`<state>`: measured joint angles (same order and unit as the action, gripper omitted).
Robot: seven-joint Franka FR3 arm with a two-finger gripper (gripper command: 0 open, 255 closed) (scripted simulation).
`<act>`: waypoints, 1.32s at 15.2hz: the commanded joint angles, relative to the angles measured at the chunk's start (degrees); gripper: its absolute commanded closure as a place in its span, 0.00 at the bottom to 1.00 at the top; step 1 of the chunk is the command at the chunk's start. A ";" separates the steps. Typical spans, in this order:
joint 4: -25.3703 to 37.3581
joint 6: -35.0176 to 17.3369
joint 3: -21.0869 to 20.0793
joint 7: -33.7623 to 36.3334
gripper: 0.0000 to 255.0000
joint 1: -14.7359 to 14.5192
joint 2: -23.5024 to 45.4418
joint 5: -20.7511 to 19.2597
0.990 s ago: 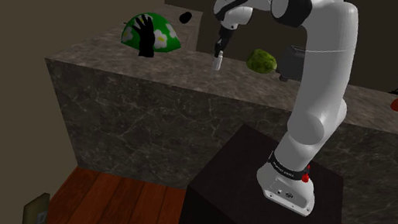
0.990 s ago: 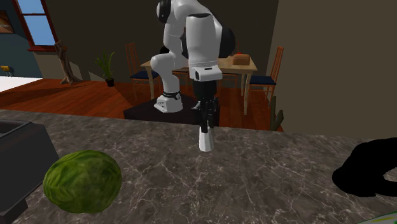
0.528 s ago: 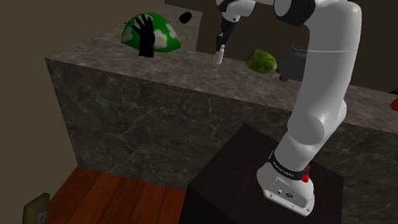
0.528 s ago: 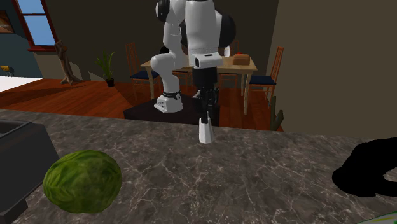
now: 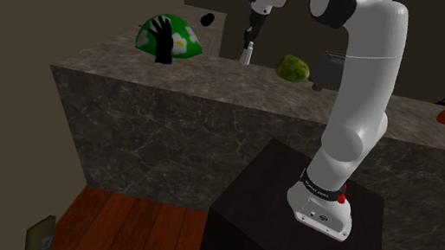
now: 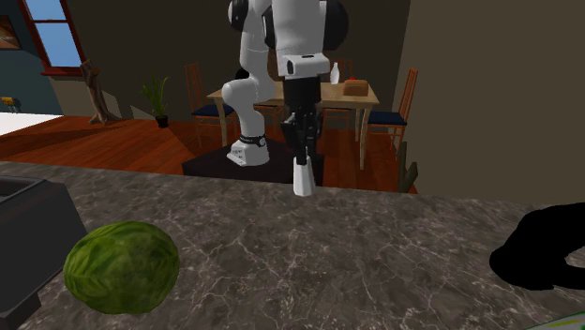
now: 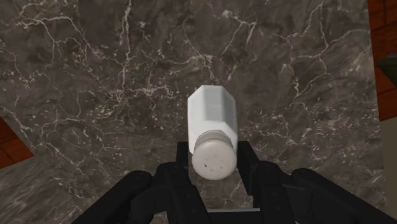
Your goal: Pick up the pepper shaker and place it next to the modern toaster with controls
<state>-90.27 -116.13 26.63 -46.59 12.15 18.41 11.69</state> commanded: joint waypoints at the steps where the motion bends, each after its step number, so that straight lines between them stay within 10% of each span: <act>1: 1.43 1.59 0.10 0.16 1.00 0.09 -0.17 -0.17; 20: 18.47 17.02 0.52 1.11 1.00 2.05 1.47 0.10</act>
<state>-73.20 -100.08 27.17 -45.51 13.96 19.40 11.60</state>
